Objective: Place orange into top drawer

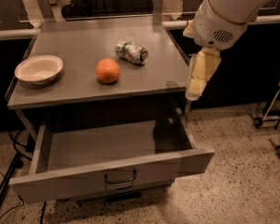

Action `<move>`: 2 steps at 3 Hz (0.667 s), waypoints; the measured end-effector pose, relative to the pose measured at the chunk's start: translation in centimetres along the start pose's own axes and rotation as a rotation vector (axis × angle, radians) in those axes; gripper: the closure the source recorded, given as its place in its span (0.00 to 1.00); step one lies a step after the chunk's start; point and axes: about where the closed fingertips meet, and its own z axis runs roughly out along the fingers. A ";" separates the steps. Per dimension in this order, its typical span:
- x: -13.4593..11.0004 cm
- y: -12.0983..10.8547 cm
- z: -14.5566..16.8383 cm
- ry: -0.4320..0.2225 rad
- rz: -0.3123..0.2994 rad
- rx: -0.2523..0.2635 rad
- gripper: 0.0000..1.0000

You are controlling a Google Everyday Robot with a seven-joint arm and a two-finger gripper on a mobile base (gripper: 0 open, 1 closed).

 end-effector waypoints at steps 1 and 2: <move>-1.6 -0.9 1.2 -0.032 -0.006 0.007 0.00; -3.7 -2.1 2.8 -0.058 -0.024 0.004 0.00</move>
Offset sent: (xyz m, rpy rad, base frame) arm 0.0564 0.0740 -0.0173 0.0697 -0.0163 0.0764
